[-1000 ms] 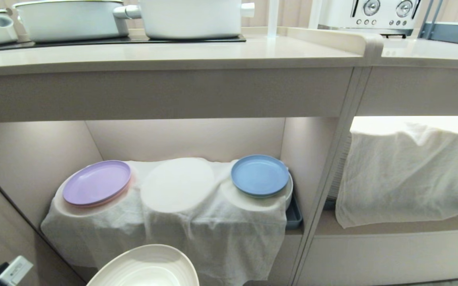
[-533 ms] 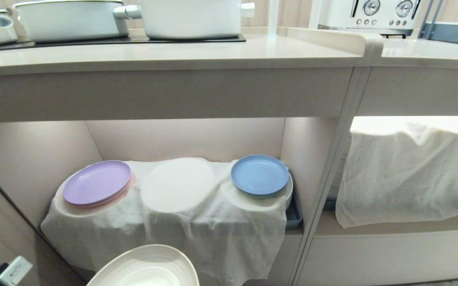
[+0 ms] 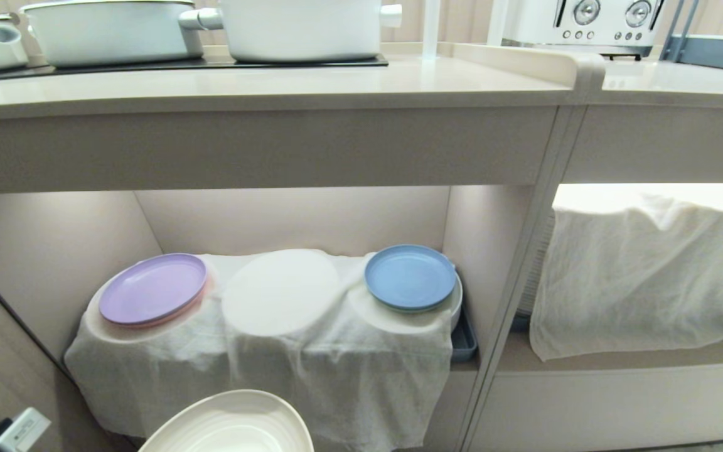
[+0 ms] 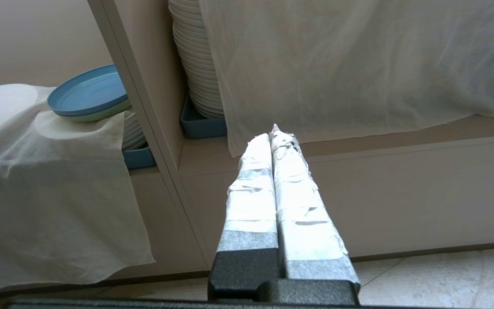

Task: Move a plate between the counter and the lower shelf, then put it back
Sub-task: Put the plate

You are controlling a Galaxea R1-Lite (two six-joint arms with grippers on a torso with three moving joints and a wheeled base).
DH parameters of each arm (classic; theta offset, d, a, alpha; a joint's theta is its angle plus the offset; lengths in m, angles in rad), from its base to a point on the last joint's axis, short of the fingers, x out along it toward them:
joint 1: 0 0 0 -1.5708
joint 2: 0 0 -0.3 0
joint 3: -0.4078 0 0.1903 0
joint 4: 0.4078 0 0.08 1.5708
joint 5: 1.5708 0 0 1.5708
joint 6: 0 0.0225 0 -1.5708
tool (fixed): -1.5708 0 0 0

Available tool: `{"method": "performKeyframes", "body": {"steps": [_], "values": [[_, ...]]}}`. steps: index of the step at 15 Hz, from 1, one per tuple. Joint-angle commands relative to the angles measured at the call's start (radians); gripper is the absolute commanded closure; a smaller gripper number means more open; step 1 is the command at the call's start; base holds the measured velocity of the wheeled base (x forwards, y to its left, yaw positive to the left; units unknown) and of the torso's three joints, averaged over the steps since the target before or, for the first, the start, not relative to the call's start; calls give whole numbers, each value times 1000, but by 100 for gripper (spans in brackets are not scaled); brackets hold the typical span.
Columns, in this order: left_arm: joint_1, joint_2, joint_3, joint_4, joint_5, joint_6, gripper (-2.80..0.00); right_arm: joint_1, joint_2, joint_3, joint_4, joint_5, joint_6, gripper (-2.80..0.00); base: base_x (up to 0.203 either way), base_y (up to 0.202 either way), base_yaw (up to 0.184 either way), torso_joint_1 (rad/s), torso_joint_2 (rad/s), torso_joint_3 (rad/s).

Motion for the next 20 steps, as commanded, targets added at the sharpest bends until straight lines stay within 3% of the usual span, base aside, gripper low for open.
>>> {"method": "performKeyframes", "body": {"steps": [1,16,20], "values": [[-2,-13,-3,11,-1,-3,0,0,1,0,-1,0,1,0,0,0,0,0,0,0],[0,-50,-3,43,-3,-4,0,0,1,0,-1,0,-2,0,0,0,0,0,0,0],[0,-50,-4,42,-3,-4,0,0,1,0,-1,0,-5,0,0,0,0,53,-194,-202]]}}
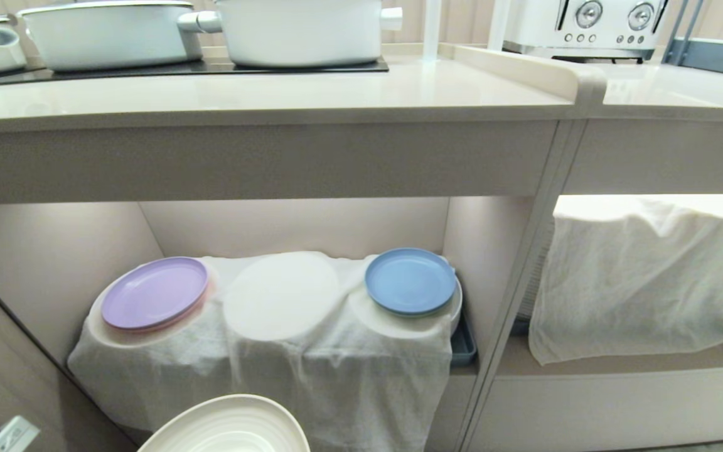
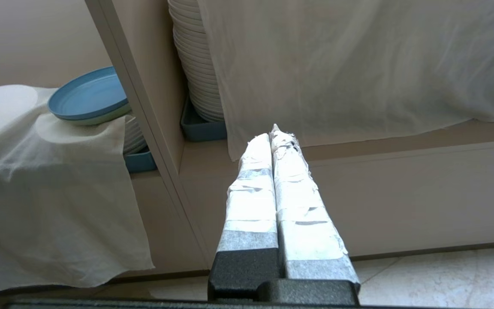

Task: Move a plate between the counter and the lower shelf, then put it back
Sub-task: Put the plate

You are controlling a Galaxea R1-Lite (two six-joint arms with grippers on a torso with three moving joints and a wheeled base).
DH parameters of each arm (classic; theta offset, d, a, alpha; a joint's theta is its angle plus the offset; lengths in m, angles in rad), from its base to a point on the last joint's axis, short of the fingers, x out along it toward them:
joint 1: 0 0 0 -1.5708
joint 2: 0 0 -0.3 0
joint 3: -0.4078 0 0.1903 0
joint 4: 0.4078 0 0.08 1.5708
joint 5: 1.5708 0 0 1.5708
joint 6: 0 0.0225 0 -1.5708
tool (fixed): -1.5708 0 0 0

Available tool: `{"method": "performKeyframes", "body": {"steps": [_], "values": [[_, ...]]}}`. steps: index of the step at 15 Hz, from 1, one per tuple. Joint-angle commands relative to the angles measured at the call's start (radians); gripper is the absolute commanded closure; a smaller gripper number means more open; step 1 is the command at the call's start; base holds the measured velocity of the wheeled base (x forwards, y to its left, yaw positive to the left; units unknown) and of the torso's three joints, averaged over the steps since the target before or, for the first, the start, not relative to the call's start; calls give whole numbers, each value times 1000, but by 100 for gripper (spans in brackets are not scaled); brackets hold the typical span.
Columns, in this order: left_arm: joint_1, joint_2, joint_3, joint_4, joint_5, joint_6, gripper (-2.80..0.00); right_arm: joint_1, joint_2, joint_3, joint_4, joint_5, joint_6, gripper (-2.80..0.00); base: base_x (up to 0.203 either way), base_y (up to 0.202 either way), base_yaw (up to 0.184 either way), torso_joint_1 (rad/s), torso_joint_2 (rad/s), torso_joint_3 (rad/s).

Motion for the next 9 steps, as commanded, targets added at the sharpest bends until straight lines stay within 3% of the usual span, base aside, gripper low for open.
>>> {"method": "performKeyframes", "body": {"steps": [1,9], "values": [[0,2,0,1,-1,-3,0,1,1,0,-4,0,1,0,0,0,0,48,-317,-292],[0,2,-5,1,-1,-4,0,1,1,0,-2,0,-1,0,0,0,0,182,-495,-281]]}}
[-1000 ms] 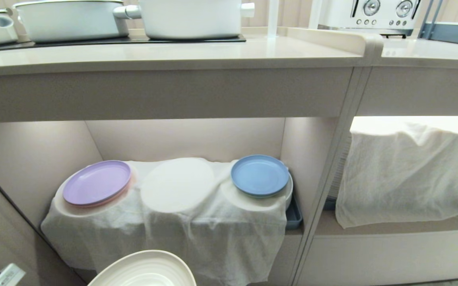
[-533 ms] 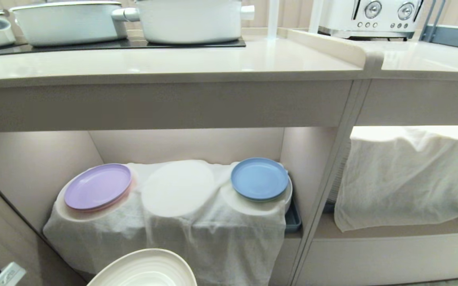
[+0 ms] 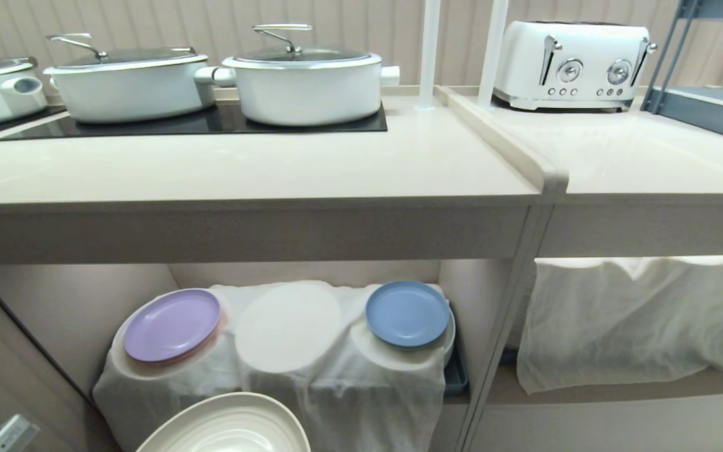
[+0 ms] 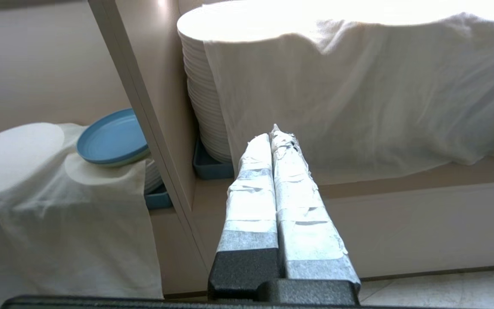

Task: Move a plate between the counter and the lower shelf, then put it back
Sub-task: Put the plate

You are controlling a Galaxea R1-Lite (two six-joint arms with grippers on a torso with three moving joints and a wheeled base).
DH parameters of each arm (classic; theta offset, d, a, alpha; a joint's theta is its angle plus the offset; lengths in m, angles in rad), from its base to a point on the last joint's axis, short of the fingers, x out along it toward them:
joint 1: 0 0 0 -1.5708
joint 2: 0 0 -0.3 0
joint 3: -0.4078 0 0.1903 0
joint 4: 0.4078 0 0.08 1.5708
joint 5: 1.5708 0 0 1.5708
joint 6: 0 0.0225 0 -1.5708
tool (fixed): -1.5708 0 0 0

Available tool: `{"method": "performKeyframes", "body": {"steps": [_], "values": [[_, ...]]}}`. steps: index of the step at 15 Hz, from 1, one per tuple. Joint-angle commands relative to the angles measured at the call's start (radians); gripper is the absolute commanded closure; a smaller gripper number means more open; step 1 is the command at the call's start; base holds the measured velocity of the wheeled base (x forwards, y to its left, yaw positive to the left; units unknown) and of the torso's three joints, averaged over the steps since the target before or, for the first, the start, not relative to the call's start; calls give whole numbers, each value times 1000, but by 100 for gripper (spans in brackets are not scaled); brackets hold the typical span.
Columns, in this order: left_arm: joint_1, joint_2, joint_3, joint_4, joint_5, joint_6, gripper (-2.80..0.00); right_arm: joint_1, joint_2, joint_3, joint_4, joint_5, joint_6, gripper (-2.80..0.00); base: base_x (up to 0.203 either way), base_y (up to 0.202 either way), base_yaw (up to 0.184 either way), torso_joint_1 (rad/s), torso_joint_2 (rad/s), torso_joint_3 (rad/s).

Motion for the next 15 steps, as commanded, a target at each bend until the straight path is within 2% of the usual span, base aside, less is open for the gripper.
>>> {"method": "performKeyframes", "body": {"steps": [1,15], "values": [[0,2,-1,2,-1,-4,0,0,1,0,0,0,1,0,0,0,0,188,-466,-281],[0,5,-17,3,-30,-3,0,0,1,0,0,1,1,0,0,0,0,227,-510,-282]]}}
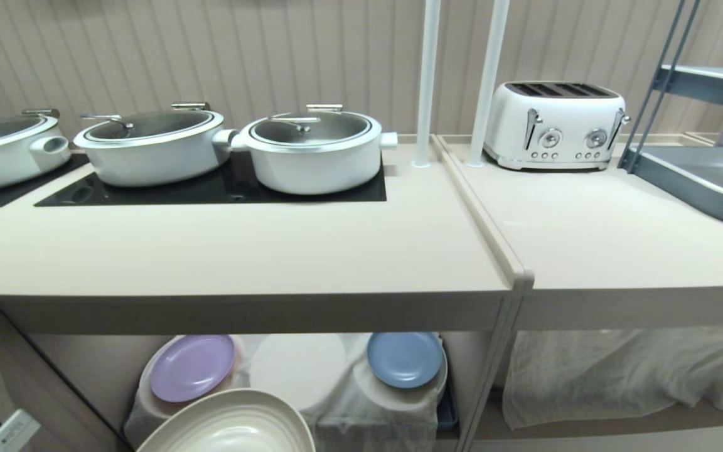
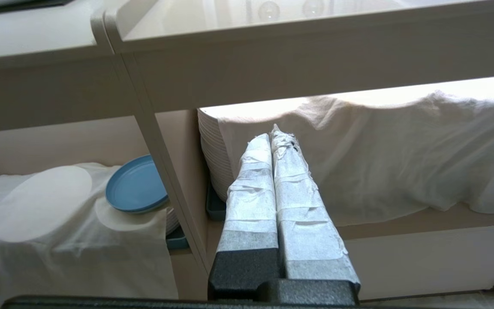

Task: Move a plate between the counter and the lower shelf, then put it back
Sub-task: Put the plate

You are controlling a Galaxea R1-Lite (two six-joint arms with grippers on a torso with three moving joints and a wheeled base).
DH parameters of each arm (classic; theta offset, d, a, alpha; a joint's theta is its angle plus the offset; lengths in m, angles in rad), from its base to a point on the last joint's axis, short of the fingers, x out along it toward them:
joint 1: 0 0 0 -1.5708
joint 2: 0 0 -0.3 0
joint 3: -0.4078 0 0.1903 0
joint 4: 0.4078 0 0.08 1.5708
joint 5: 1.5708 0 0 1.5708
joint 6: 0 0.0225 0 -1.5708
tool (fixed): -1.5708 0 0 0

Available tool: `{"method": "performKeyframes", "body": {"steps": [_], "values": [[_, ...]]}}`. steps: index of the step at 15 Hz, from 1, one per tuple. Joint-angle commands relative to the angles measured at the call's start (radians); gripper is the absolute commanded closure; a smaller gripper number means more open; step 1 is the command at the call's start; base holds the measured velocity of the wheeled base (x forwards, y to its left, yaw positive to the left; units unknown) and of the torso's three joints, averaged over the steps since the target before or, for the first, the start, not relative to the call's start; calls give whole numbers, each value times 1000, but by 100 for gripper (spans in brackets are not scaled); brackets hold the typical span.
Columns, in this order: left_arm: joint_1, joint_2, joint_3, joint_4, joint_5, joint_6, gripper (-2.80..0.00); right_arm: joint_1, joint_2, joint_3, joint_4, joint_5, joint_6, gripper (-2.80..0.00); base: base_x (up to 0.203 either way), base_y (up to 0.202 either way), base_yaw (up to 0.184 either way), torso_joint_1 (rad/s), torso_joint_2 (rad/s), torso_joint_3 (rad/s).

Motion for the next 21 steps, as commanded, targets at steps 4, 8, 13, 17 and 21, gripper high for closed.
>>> {"method": "performKeyframes", "body": {"steps": [4,8,13,17,21], "values": [[0,3,-1,2,-4,-4,0,0,1,0,-2,0,0,0,0,0,0,271,-573,-308],[0,3,-1,2,-5,-3,0,0,1,0,-2,0,2,0,0,0,0,272,-581,-301],[0,3,-3,2,-5,-3,0,0,1,0,-2,0,2,0,0,0,0,178,-370,-193],[0,3,-3,2,-5,-3,0,0,1,0,-2,1,2,0,0,0,0,165,-333,-176],[0,3,-9,2,-5,-3,0,0,1,0,-2,1,2,0,0,0,0,158,-318,-160]]}}
